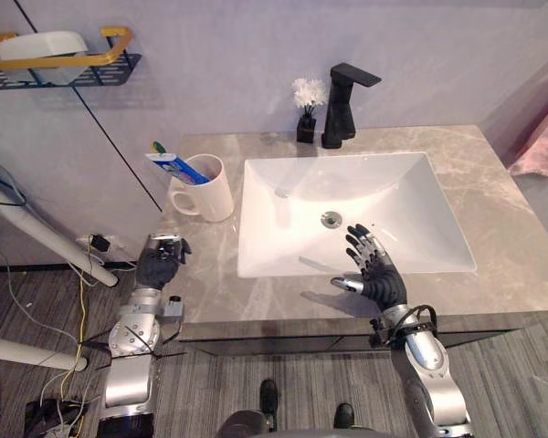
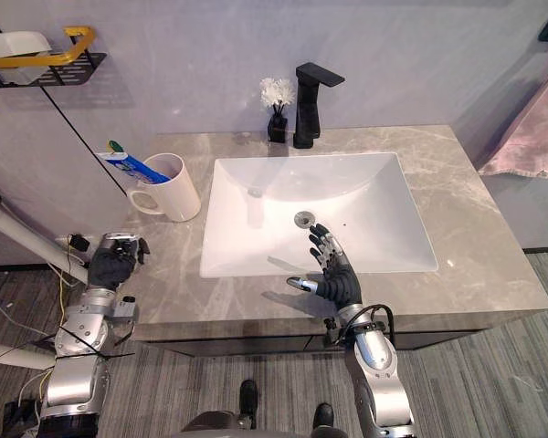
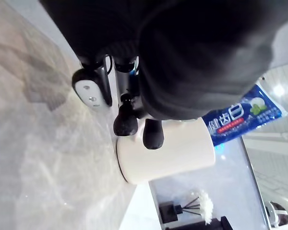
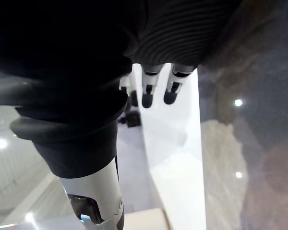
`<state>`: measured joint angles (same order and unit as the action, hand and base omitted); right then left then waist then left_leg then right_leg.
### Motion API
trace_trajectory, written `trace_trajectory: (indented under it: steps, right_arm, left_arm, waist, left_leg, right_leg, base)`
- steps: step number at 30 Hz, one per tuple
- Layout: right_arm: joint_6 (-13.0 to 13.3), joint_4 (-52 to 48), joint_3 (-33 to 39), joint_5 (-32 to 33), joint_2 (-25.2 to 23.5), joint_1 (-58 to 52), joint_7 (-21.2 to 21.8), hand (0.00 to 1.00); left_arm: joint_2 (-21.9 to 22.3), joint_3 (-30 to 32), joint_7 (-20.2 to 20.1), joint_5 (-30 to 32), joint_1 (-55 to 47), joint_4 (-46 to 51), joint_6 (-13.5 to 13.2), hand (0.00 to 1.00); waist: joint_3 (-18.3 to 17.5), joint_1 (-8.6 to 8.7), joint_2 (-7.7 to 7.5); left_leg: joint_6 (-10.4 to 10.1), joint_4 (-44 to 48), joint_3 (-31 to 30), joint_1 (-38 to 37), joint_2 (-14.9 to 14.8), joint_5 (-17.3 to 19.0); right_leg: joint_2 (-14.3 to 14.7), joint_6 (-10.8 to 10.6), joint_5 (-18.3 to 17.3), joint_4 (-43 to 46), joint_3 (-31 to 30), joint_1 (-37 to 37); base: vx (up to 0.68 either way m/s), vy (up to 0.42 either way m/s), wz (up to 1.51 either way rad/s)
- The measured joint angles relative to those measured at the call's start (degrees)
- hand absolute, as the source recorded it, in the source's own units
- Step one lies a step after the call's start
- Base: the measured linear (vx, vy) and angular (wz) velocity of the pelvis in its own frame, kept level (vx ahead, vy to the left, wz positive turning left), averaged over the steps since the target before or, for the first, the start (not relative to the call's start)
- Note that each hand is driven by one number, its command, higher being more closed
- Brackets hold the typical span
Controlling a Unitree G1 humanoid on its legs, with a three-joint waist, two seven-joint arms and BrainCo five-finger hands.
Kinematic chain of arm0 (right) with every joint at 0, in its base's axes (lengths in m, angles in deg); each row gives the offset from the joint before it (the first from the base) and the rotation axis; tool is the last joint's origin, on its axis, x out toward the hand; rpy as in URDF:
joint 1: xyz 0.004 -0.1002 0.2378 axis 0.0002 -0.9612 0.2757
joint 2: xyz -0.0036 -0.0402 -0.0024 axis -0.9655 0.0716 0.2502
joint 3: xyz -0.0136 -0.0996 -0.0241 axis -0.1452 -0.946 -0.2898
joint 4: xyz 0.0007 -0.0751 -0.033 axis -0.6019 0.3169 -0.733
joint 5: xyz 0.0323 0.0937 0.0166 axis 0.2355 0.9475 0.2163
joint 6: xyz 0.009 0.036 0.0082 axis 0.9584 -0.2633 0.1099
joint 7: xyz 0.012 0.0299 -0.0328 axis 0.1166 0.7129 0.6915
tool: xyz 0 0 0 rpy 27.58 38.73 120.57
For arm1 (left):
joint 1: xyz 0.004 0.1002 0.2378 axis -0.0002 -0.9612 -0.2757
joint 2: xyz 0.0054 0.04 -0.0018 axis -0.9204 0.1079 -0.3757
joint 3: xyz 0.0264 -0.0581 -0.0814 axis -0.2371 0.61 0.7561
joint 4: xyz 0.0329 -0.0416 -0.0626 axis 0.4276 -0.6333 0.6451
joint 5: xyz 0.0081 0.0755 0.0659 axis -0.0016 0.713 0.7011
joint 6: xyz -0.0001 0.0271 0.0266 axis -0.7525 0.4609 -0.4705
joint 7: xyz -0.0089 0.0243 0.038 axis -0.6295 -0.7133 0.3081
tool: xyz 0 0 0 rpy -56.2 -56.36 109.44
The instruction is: Organize washtable
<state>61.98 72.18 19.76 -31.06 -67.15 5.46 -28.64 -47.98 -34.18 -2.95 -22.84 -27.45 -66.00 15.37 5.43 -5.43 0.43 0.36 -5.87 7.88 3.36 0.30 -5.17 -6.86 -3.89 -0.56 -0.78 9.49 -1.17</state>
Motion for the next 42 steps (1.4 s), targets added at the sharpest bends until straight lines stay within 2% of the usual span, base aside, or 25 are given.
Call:
trace_trajectory:
  steps: [12,22,31,42]
  right_arm:
    - [0.00,0.19,-0.07,0.02,-0.06,0.08,-0.14,0.00]
    - [0.23,-1.74,0.11,-0.01,-0.04,0.26,-0.91,0.00]
    - [0.48,-2.74,0.81,0.02,-0.03,1.11,-2.31,0.00]
    - [1.84,-5.34,1.65,0.07,0.02,1.07,-2.41,0.00]
  left_arm:
    - [1.06,-4.10,0.19,0.08,0.35,-0.47,0.04,1.00]
    - [1.06,-3.97,2.58,0.04,3.32,-3.46,0.10,1.00]
    - [1.00,-1.39,4.51,-0.02,8.43,-6.74,0.07,1.00]
    - [-6.55,1.46,7.10,-1.22,18.65,-14.05,0.08,1.00]
  waist:
    - [-0.05,0.38,-0.05]
    - [-0.36,0.16,-0.86]
    - [-0.04,0.36,-1.31]
    - [2.58,1.52,-2.52]
  left_leg:
    - [-0.11,0.00,0.45,0.09,-0.12,0.09]
    - [-0.02,0.26,3.48,2.29,-0.47,0.07]
    - [-0.10,0.01,4.98,3.51,-0.63,0.35]
    - [0.02,0.13,6.54,4.64,-1.16,0.24]
  right_leg:
    - [0.08,-0.03,0.02,-0.14,-0.37,-0.29]
    - [0.35,-0.71,0.83,-0.24,-3.48,-3.94]
    - [0.51,-0.81,1.43,-0.42,-4.99,-5.82]
    - [1.08,-0.37,2.16,-0.43,-6.58,-7.38]
  base:
    - [0.00,0.001,0.00]
    - [0.02,0.008,-0.15]
    - [0.02,0.010,-0.09]
    - [0.01,0.001,-0.06]
